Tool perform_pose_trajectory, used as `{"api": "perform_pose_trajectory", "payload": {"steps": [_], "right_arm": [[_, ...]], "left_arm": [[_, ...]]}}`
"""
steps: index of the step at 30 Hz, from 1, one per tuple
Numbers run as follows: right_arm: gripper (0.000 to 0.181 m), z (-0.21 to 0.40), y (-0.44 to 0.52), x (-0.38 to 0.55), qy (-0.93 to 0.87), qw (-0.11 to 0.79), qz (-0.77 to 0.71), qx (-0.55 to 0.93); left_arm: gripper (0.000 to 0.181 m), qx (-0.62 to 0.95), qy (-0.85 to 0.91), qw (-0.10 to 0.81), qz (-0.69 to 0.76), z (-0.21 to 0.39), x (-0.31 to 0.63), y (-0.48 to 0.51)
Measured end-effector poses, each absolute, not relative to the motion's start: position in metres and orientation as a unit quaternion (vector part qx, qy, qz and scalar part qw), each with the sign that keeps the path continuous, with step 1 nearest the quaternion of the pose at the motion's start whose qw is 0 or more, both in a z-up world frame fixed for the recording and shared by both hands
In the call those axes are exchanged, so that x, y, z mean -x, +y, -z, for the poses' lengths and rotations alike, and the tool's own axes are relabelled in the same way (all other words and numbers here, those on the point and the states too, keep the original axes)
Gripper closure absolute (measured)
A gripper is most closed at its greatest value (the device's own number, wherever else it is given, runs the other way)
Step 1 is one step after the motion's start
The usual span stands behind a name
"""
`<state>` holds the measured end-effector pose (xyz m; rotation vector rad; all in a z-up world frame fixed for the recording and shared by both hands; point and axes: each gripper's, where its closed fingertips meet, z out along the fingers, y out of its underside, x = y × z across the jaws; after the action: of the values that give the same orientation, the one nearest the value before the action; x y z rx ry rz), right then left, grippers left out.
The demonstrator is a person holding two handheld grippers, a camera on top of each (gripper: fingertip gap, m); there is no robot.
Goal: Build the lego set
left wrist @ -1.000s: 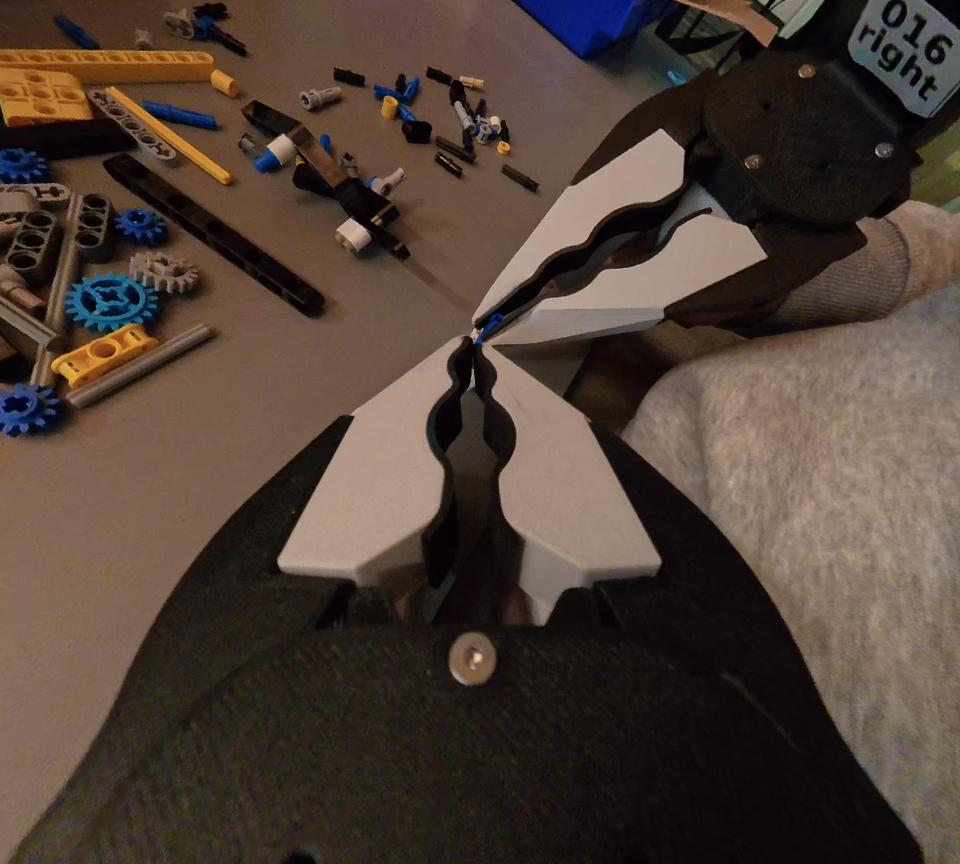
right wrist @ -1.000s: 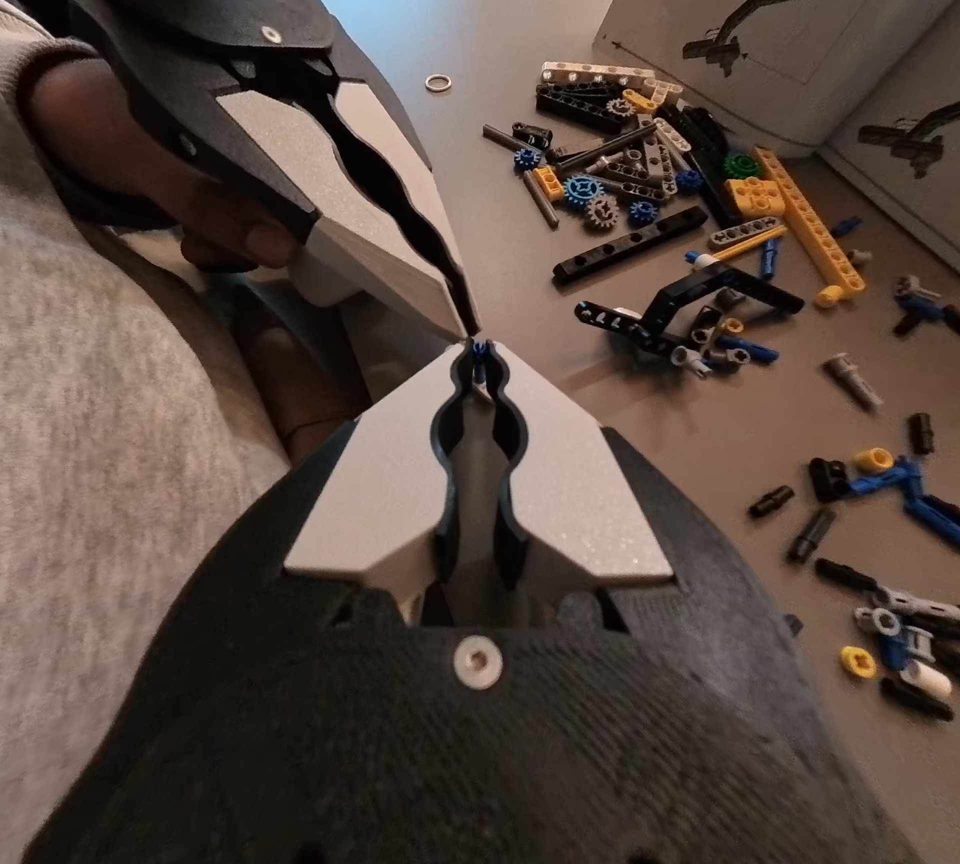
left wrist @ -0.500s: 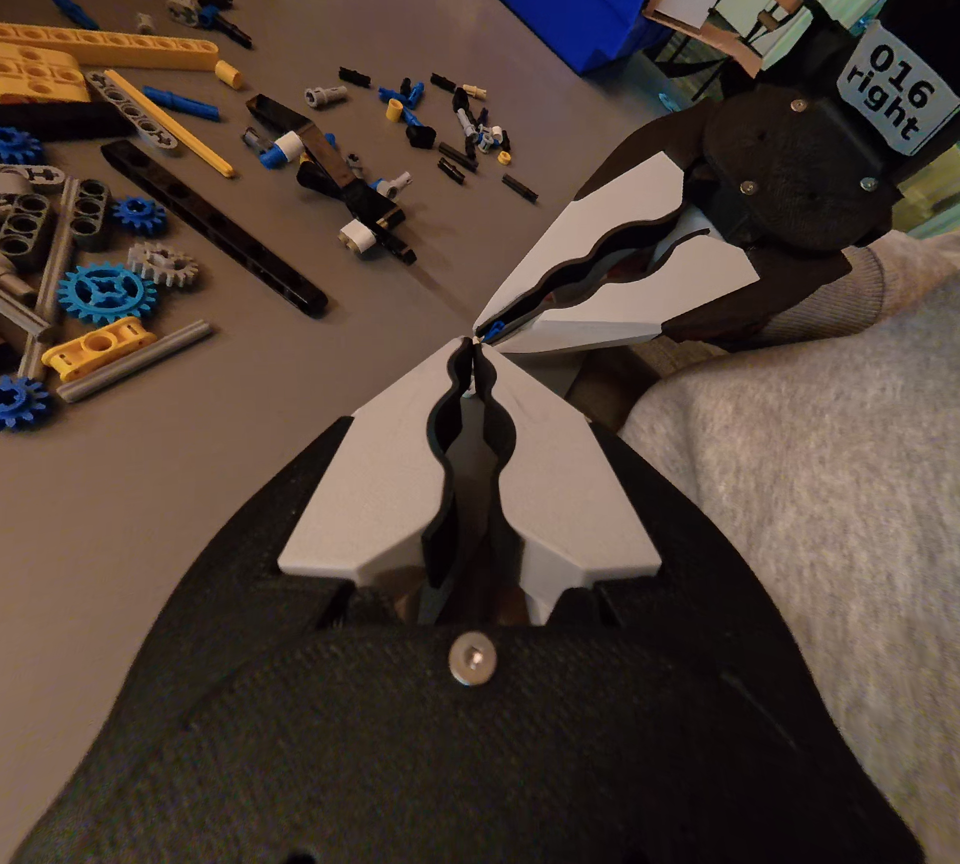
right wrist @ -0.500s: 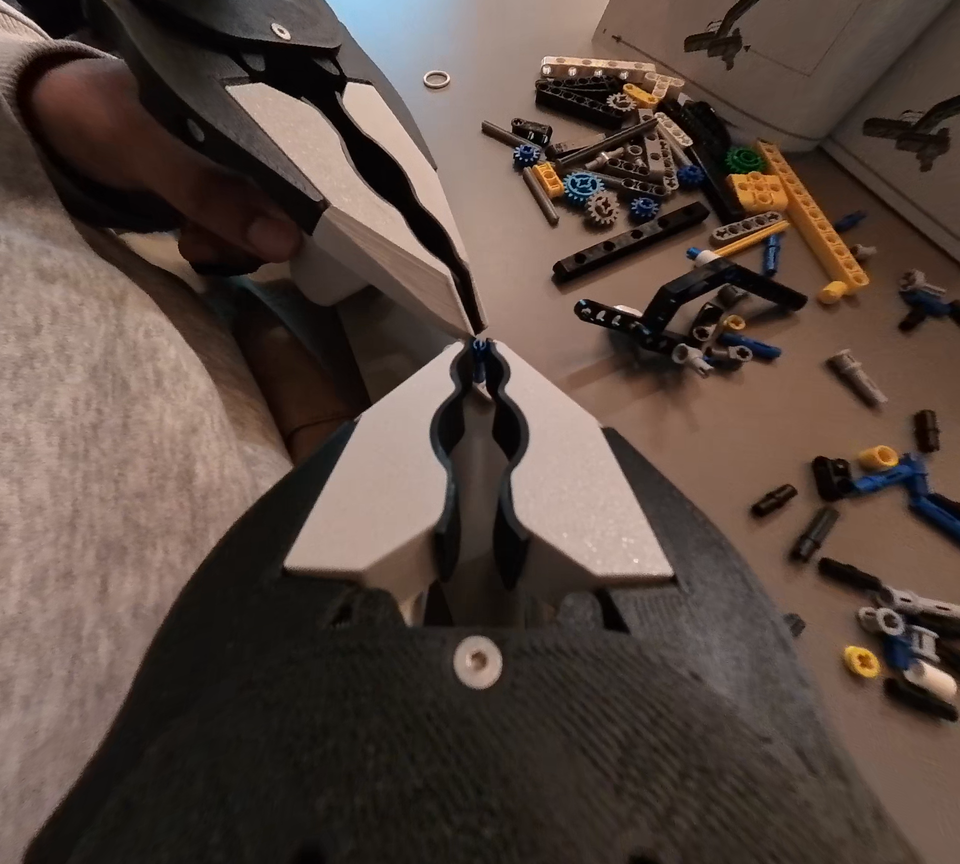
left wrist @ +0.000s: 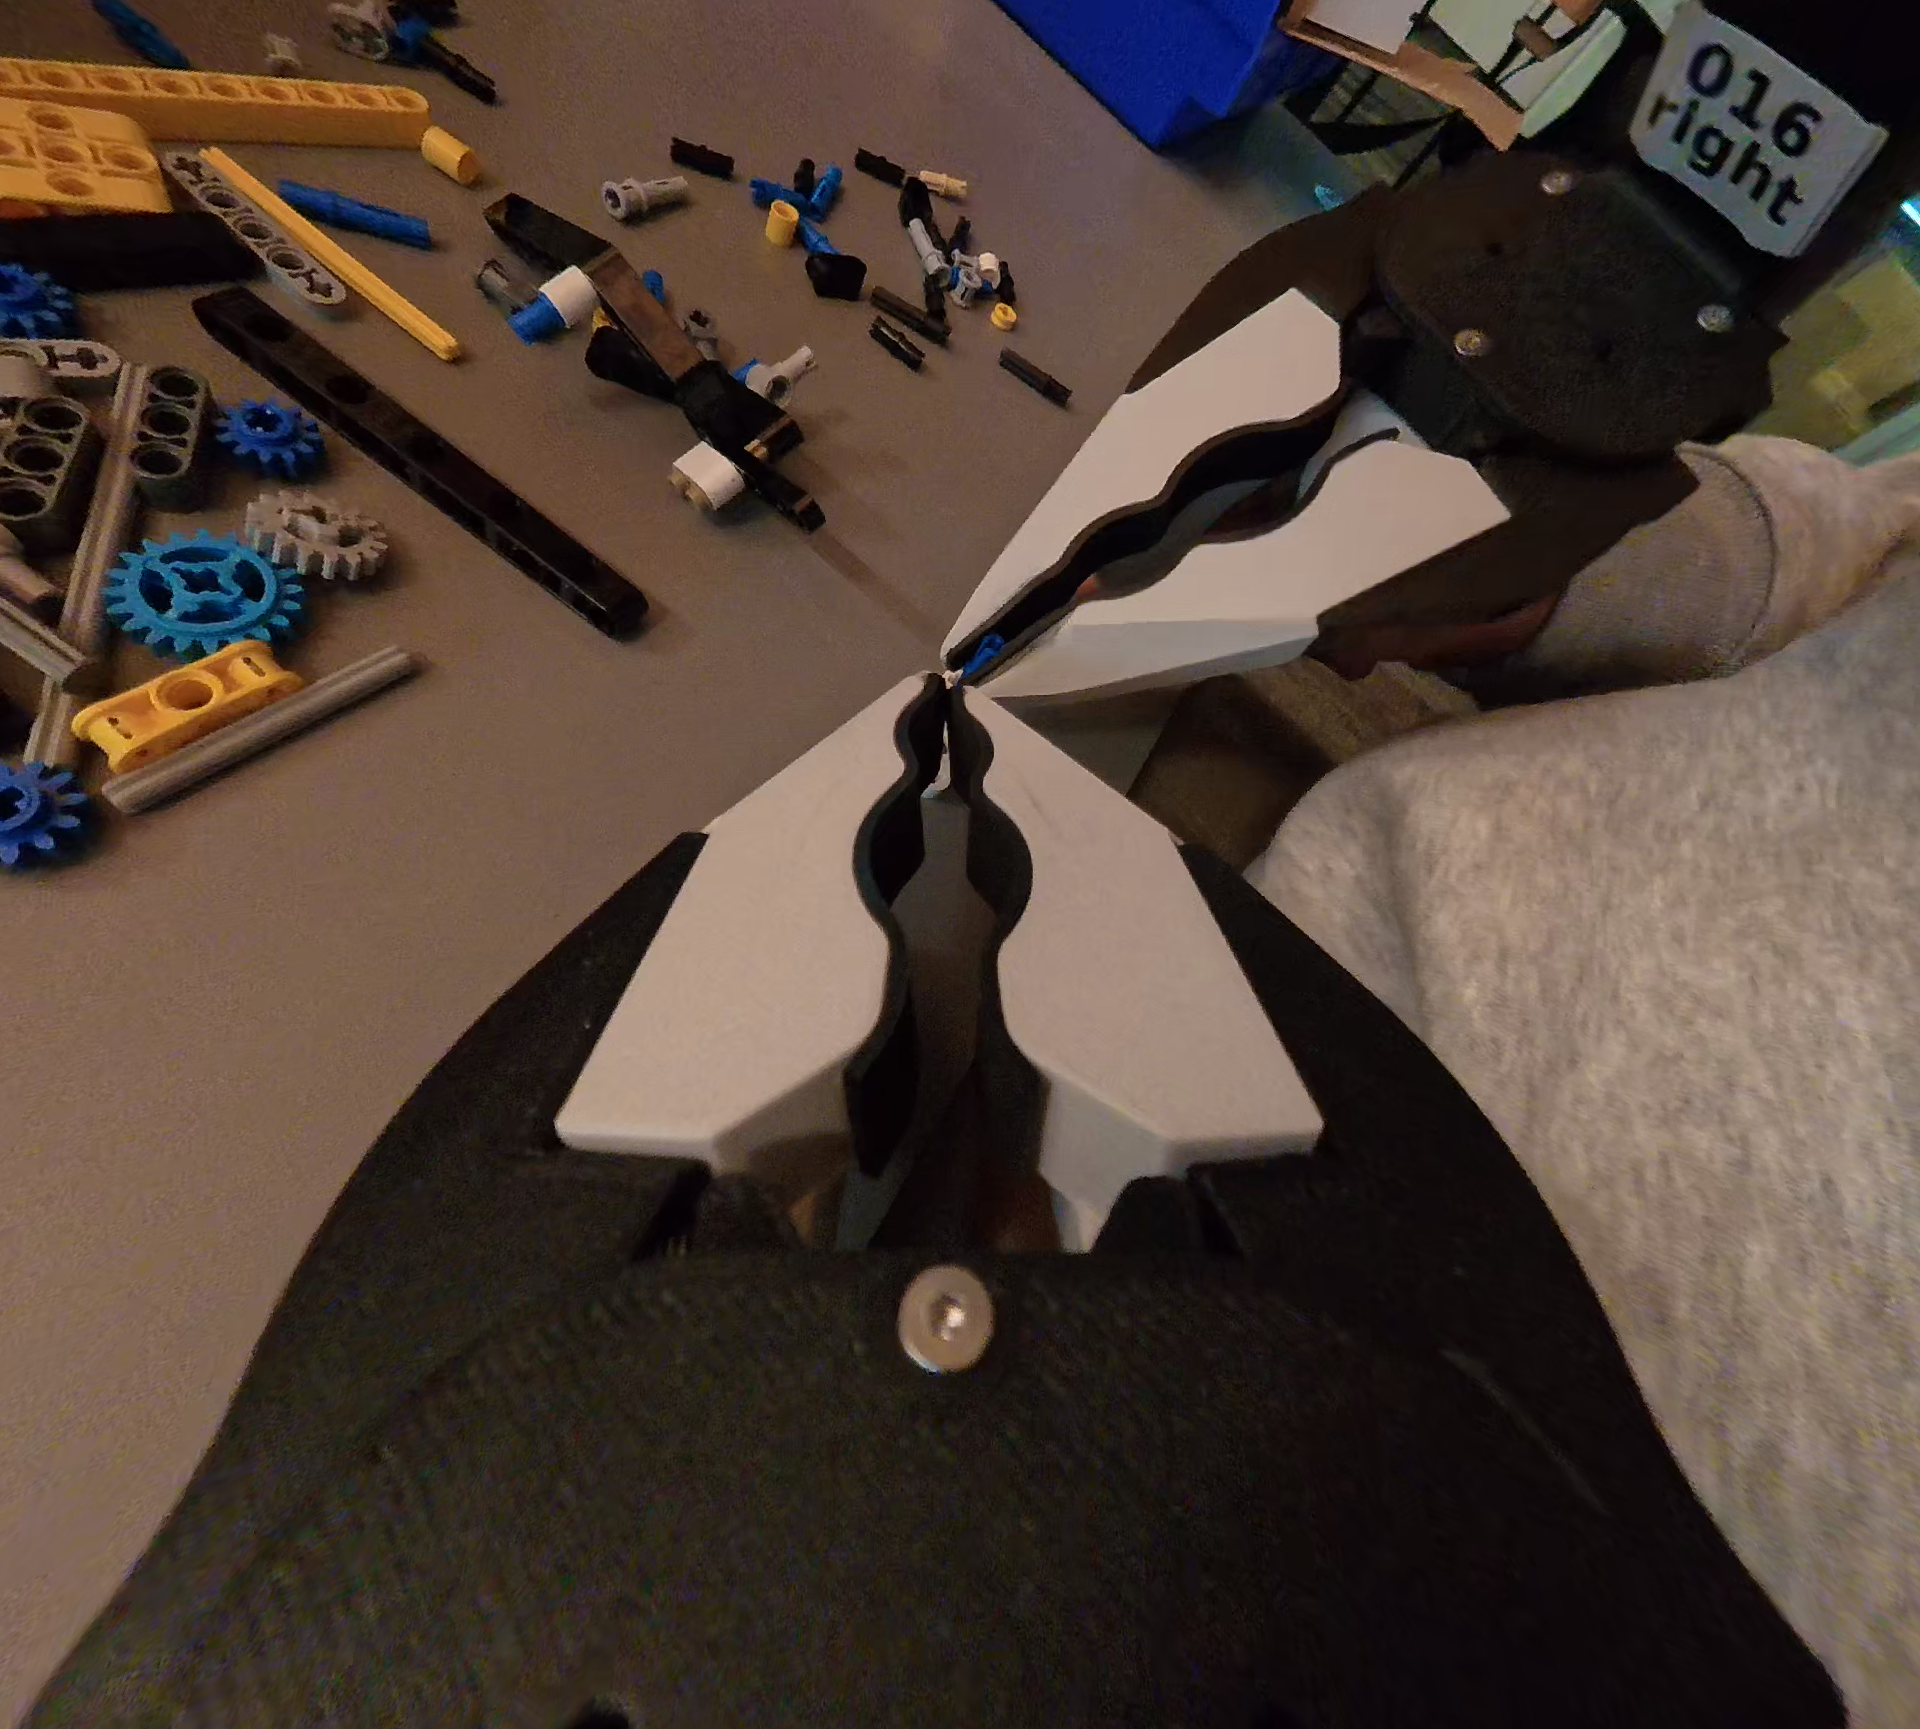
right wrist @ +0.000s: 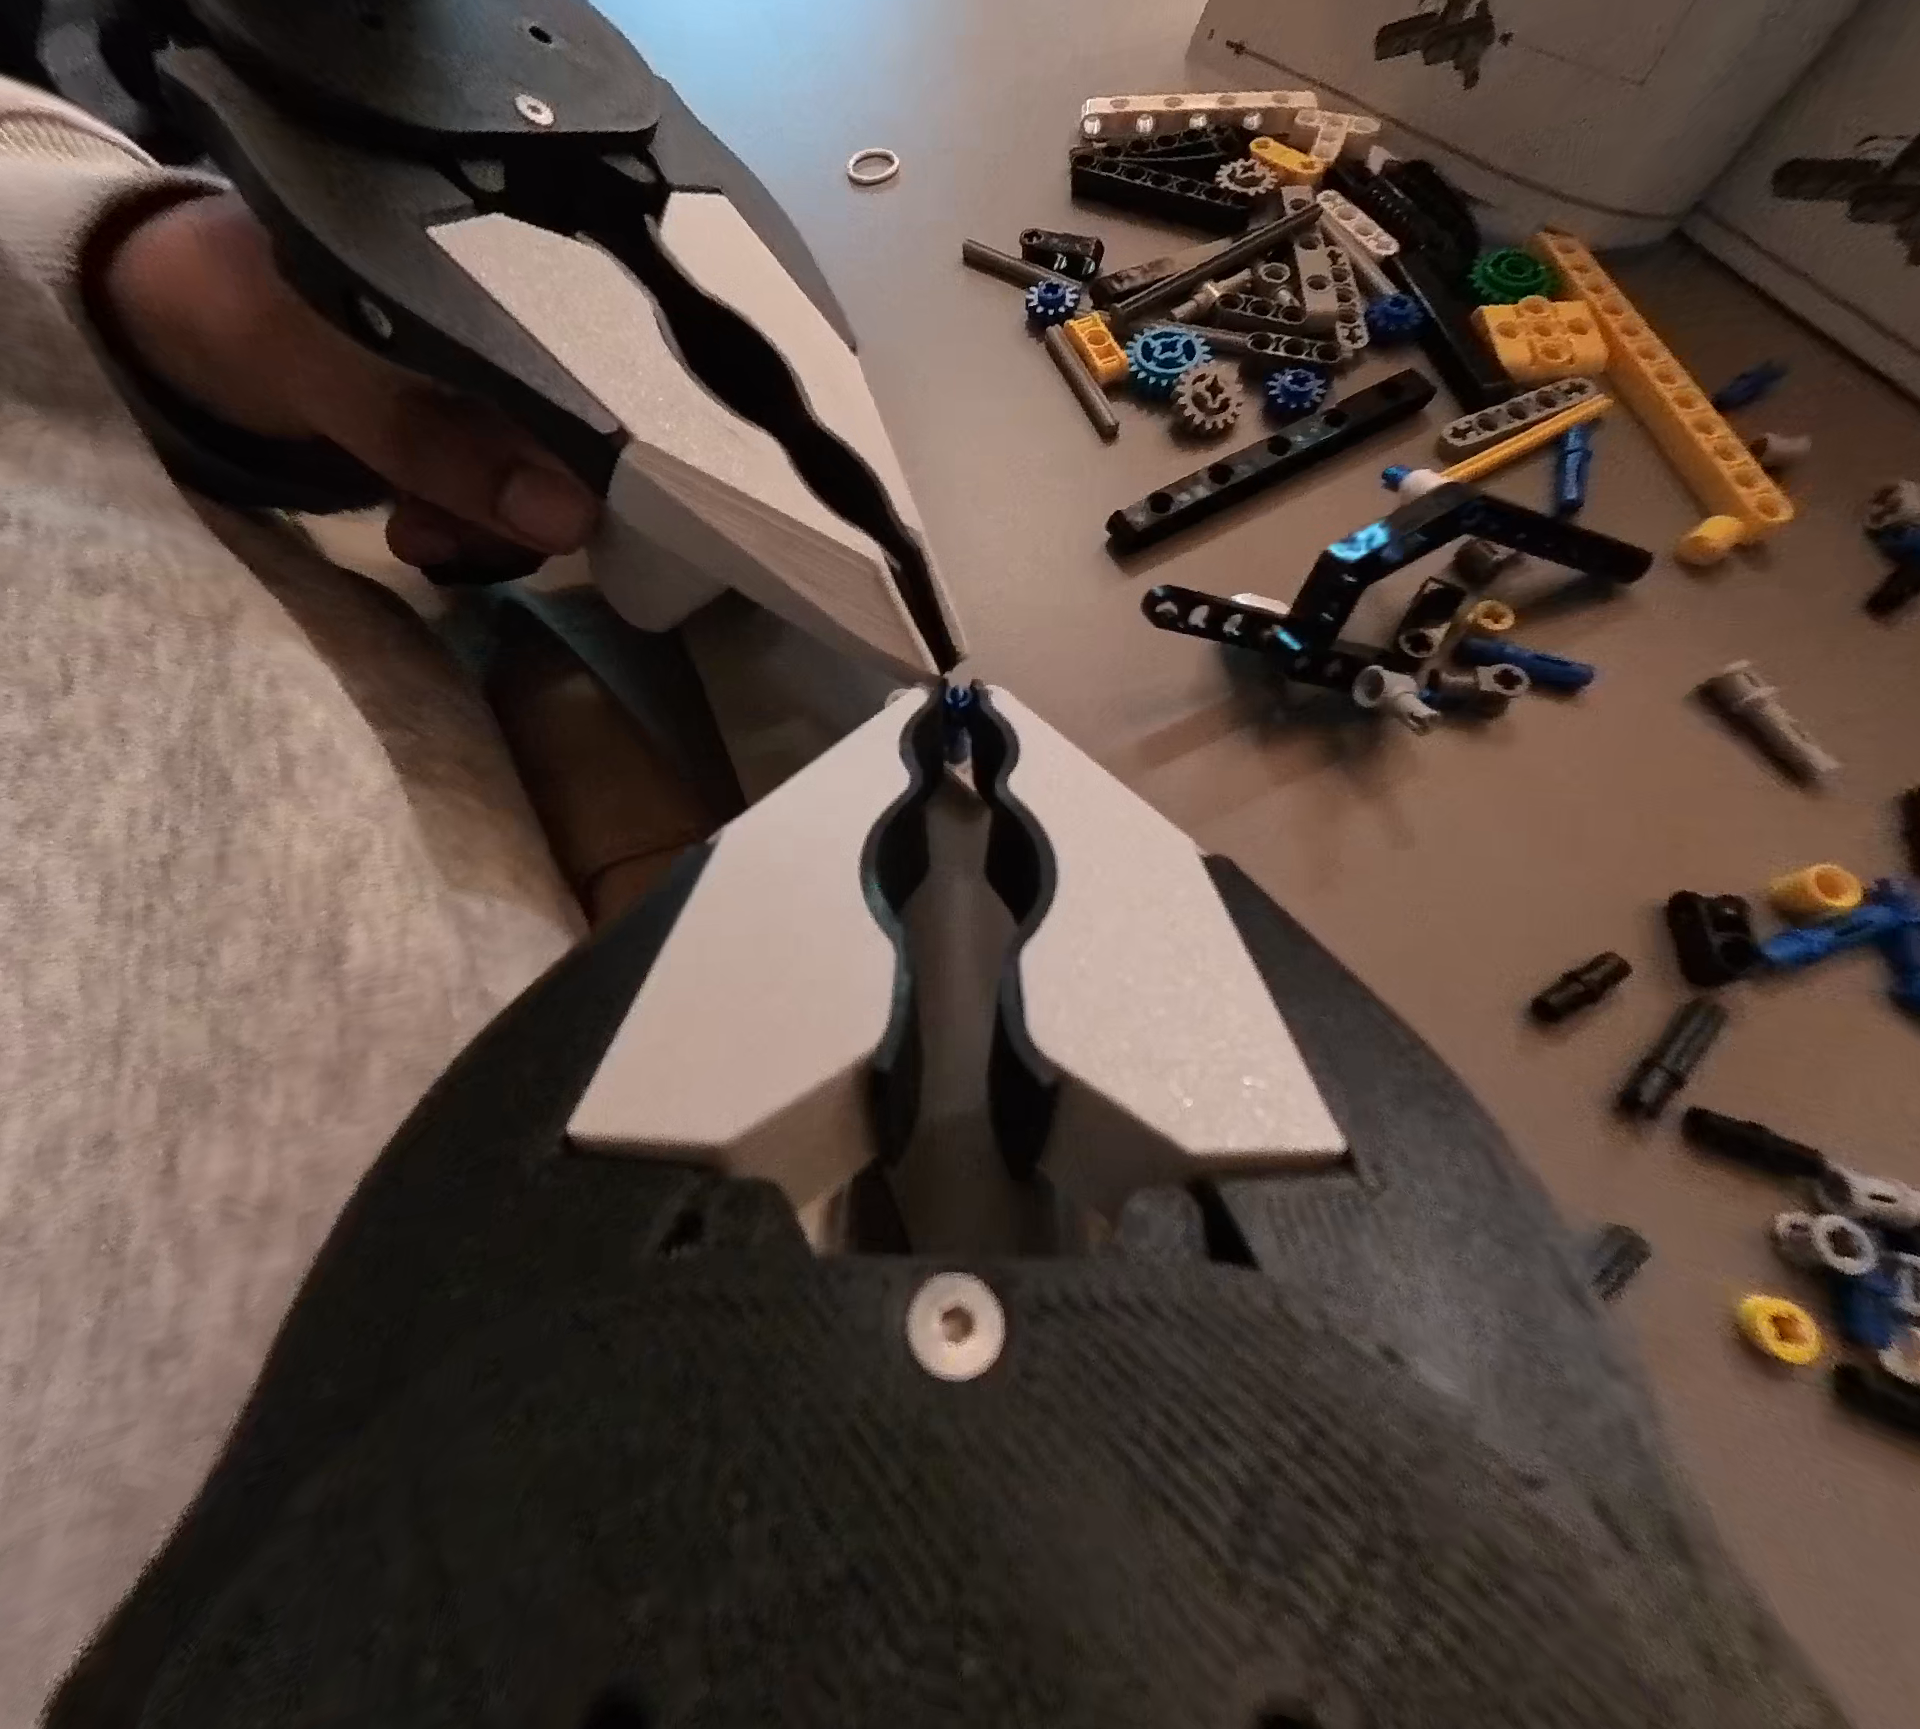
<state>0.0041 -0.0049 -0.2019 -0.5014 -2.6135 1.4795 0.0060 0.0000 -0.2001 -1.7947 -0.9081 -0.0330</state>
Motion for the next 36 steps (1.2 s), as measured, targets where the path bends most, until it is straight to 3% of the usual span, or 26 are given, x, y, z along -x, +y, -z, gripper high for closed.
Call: {"api": "perform_pose_trajectory", "payload": {"steps": [10, 14, 23, 36], "right_arm": [[0.178, 0.2001, -0.0044, -0.0040, -0.849, 0.015, -0.497, 0.180], [0.167, 0.2031, -0.0051, -0.0053, -0.854, 0.012, -0.488, 0.178], [0.164, 0.1978, -0.0041, -0.0037, -0.843, 0.003, -0.503, 0.187], [0.178, 0.1991, -0.0017, -0.0042, -0.849, 0.032, -0.497, 0.178]], "left_arm": [[0.181, 0.753, -0.380, 0.537, 0.012, 0.1997, -0.0066, -0.0009], [0.181, 0.752, -0.381, 0.538, 0.014, 0.1996, -0.0066, -0.0015], [0.181, 0.750, -0.382, 0.539, 0.018, 0.1993, -0.0069, -0.0022], [0.179, 0.751, -0.380, 0.539, 0.027, 0.1990, -0.0100, -0.0030]]}}
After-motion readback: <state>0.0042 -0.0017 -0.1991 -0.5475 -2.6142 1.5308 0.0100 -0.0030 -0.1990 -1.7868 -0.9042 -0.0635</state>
